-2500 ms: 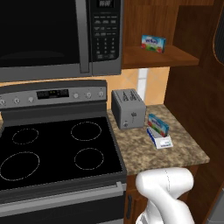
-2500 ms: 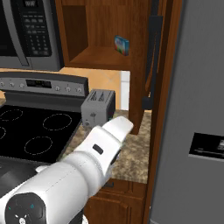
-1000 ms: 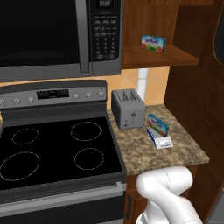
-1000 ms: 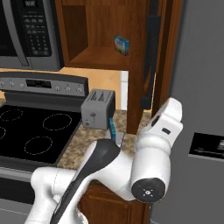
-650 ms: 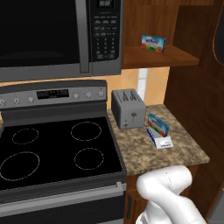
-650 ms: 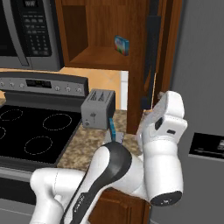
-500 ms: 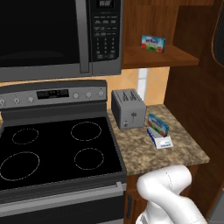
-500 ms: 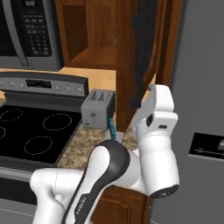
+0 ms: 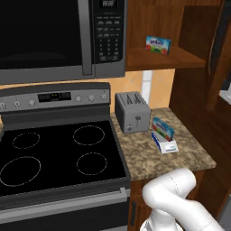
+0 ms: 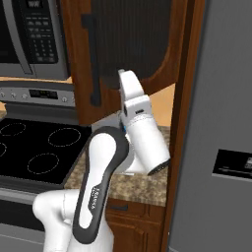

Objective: Pick the boxed food and place it on the digital scale for weighing, and close the cabinet.

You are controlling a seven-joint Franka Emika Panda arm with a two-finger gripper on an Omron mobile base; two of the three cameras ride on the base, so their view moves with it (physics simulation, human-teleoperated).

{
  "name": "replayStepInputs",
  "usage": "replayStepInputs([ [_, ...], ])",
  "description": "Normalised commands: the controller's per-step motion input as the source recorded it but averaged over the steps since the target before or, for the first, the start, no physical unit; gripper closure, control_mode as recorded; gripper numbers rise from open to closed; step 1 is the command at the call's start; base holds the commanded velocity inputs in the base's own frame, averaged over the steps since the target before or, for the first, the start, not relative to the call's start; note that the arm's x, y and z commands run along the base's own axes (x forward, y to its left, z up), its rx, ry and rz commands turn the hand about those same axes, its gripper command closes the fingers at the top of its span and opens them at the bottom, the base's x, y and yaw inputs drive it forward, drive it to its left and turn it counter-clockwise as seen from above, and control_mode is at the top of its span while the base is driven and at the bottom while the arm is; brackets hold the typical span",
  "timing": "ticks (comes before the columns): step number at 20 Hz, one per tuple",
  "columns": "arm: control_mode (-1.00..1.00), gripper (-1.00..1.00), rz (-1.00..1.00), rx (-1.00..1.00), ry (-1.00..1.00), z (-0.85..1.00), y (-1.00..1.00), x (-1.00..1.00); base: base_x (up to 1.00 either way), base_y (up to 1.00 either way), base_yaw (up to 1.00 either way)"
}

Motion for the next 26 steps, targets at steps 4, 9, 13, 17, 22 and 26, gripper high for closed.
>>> replayStepInputs([
  [4, -1.00, -1.00, 0.02, -0.30, -0.06, 0.29, 1.00, 0.91, 0.00, 0.00, 0.00],
  [9, -1.00, -1.00, -0.01, -0.21, 0.05, 0.12, 0.88, 0.79, 0.00, 0.00, 0.00],
  [13, -1.00, -1.00, -0.06, -0.12, 0.22, 0.01, 0.54, 0.65, 0.00, 0.00, 0.00],
  [17, -1.00, -1.00, -0.04, -0.06, 0.20, 0.00, 0.32, 0.65, 0.00, 0.00, 0.00],
  [22, -1.00, -1.00, -0.04, -0.07, 0.03, -0.02, 0.35, 0.75, 0.00, 0.00, 0.00],
  [26, -1.00, -1.00, -0.02, -0.05, 0.00, -0.21, 0.26, 0.82, 0.00, 0.00, 0.00],
])
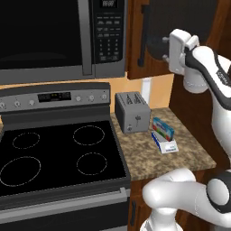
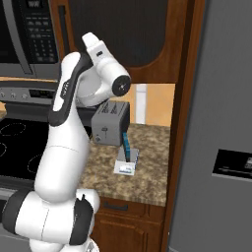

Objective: Pick the boxed food and place it on the digital scale for weighing, and close the cabinet.

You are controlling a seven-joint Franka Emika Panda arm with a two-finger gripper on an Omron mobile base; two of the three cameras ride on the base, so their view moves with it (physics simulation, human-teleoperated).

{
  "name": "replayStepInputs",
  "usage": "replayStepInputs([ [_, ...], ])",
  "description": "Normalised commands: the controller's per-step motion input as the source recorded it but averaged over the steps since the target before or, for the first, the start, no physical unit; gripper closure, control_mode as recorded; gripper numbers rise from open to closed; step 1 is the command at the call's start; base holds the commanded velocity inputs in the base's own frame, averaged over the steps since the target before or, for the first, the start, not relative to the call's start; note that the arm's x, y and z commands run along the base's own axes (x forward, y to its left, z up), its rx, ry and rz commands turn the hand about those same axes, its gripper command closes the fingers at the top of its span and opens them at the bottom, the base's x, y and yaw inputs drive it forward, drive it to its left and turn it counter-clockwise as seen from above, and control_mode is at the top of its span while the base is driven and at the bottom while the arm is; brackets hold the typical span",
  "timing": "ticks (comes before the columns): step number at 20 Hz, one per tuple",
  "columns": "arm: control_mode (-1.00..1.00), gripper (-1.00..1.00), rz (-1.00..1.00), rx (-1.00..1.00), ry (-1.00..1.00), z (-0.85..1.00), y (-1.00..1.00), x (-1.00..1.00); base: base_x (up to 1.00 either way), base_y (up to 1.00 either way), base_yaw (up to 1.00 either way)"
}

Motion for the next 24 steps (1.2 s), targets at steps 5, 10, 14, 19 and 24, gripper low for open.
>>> replayStepInputs([
  [5, -1.00, -1.00, 0.00, -0.01, 0.00, -0.10, 0.07, 0.68, 0.00, 0.00, 0.00],
  [10, -1.00, -1.00, 0.00, 0.00, 0.00, -0.10, 0.00, 0.76, 0.00, 0.00, 0.00],
  [14, -1.00, -1.00, 0.00, 0.00, -0.03, -0.37, 0.00, 1.00, 0.00, 0.00, 0.00],
  [19, -1.00, -1.00, 0.00, 0.00, -0.06, -0.49, 0.00, 0.96, 0.00, 0.00, 0.00],
  [24, -1.00, -1.00, 0.00, 0.00, -0.04, -0.41, 0.00, 0.76, 0.00, 0.00, 0.00],
])
